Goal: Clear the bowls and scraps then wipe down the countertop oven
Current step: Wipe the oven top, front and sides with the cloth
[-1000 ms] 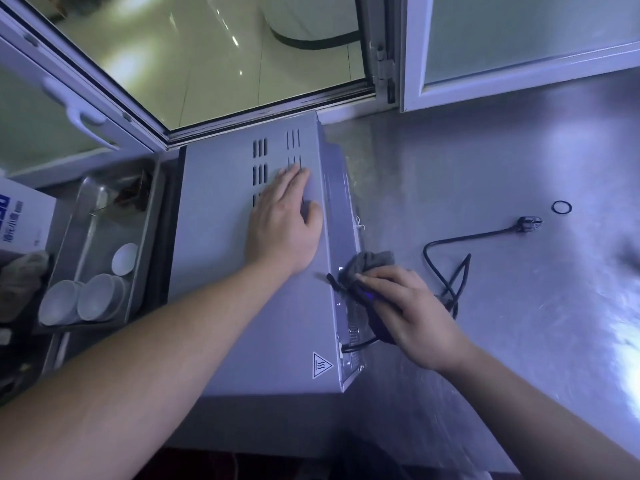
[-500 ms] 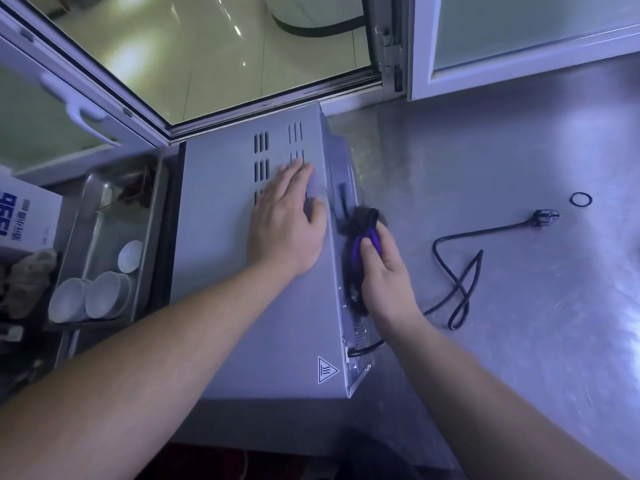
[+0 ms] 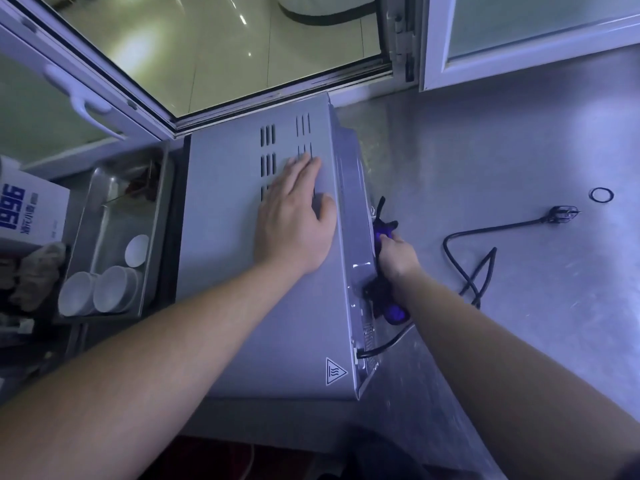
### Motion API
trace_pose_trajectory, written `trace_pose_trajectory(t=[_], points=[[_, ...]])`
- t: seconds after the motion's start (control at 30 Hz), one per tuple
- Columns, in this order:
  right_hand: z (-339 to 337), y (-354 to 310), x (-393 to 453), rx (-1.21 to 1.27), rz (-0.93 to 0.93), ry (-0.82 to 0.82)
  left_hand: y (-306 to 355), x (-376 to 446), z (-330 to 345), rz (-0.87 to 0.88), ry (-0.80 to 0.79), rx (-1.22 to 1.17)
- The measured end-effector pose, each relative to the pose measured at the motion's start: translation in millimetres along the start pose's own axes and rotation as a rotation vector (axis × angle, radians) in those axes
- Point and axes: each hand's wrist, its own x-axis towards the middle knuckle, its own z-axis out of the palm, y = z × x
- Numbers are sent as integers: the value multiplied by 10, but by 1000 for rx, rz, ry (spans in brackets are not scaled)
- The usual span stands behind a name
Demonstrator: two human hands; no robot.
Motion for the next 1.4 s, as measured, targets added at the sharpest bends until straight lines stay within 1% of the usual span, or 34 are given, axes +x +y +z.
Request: trace_pose_trajectory(t=[0.07,0.17,0.27,0.37,0.43,0.5,0.63,0.7,0.8,0.87,1.03,1.1,1.23,1.4], points=[[-27,-42,40,-1,70,-3,0,1,-2,-1,-5,4],[-84,-138,-105,-7,76,-33,0,3,-3,-6,-6,2],[-71,-248,-243,68,83,-76,3,9,-8,-5,-6,-5],[-4,-315,-402,169,103,-40,-1,11,-6,-6,-7,-7],[44,-300,-471,188,81,-5,-3,9,-8,-2,-9,-2],[84,-289,-555,124,-31,19,-2,8,-10,0,-11,0],[101,-329,-545,-78,-387,24,8,2,-11,1,-9,2],[71,-395,-431,-88,-460,-17,8,5,-11,7,-4,5],[29,-517,-234,-41,-443,-30,4,9,-5,8,0,7],[41,-539,-64,8,-384,-16,3,9,-2,1,0,2],[72,-316,238,10,-237,-31,-7,10,7,9,11,10],[50,-239,194,8,-200,-36,-7,6,-1,0,2,8],[6,-153,35,36,-182,-33,-5,1,-10,-3,-10,9],[-8,-169,-288,112,-226,-45,-12,0,-9,19,-7,18]])
